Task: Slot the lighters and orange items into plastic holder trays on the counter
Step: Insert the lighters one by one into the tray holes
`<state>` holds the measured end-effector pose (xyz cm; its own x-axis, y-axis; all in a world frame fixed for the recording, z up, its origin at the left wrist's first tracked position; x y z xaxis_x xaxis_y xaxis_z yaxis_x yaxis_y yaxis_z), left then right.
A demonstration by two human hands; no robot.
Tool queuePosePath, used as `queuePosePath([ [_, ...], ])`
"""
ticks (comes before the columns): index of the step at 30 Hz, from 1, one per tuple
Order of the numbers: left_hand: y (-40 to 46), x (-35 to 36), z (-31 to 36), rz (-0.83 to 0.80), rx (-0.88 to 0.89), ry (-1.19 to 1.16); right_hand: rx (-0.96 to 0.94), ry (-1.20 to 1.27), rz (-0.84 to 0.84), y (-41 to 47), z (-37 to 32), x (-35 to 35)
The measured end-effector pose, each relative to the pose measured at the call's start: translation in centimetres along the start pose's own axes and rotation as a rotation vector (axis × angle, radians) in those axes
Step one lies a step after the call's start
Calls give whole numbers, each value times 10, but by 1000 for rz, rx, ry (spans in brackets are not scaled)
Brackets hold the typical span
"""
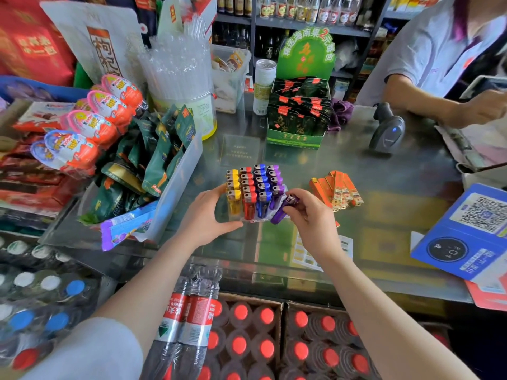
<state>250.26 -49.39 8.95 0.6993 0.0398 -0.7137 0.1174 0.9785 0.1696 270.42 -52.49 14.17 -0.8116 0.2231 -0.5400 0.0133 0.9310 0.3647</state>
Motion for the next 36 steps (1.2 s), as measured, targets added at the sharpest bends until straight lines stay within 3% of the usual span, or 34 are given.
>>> queuePosePath([
  [5,1,2,-3,-8,0,22,-47,-4,73,0,-5,-13],
  [12,2,3,-4,-14,17,6,-194,-91,-55,12,-24,3],
  [27,2,3,-4,-11,14,21,-278,-176,-201,10,-25,5],
  [36,2,4,-4,-20,15,26,-342,-232,-203,14,-34,17],
])
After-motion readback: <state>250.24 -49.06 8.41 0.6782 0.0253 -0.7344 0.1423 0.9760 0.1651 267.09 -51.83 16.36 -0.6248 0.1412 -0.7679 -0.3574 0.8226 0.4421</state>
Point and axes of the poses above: each hand's wrist, its own y-axis towards the middle knuckle, its own x-axis out of the palm, z = x × y, the point moved 10 cm from there along y, towards the middle knuckle, and after that the axes turned 5 degrees about z, right-handed, at the moved point
